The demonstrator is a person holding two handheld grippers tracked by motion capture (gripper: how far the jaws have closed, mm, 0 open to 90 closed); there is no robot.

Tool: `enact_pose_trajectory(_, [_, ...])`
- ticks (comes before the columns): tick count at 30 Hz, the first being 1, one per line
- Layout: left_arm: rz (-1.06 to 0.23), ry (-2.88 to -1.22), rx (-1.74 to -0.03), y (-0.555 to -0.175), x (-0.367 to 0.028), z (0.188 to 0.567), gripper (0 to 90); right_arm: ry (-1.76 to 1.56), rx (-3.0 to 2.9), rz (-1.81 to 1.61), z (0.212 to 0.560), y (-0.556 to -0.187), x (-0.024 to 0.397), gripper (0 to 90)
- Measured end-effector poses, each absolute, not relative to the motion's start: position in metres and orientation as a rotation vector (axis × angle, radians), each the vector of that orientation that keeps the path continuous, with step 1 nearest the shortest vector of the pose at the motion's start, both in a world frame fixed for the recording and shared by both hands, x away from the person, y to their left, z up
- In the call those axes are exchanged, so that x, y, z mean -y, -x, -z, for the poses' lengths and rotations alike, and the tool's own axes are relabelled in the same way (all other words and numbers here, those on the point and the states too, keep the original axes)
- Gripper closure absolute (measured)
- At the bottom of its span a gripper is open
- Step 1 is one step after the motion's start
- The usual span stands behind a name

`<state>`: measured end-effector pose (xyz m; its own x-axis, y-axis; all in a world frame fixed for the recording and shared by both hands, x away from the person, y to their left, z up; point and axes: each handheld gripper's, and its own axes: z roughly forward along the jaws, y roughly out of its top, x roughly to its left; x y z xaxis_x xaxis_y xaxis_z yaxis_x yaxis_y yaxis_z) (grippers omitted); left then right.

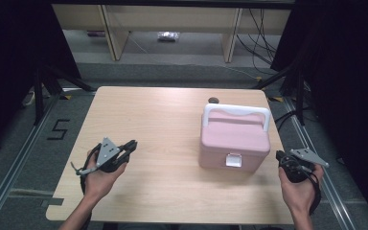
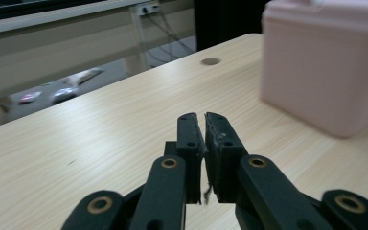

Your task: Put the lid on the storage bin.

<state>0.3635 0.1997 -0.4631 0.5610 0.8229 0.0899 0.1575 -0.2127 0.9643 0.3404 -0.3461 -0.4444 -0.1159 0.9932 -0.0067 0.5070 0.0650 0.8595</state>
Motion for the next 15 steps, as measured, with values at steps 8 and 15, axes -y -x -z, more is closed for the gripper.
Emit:
enact_pose_trajectory(8, [-0.807, -1.651, -0.990, -0.349, -0.245, 0.494, 82.9, -1.570, -1.684, -0.961, 0.456, -0.338, 0.345, 84.4])
enact_pose_trajectory(15, [-0.819, -1.611, -1.029, -0.344, -0.255, 0.504, 81.5, -1.529, -1.703, -0.940, 0.468, -0.340, 0.345, 81.8])
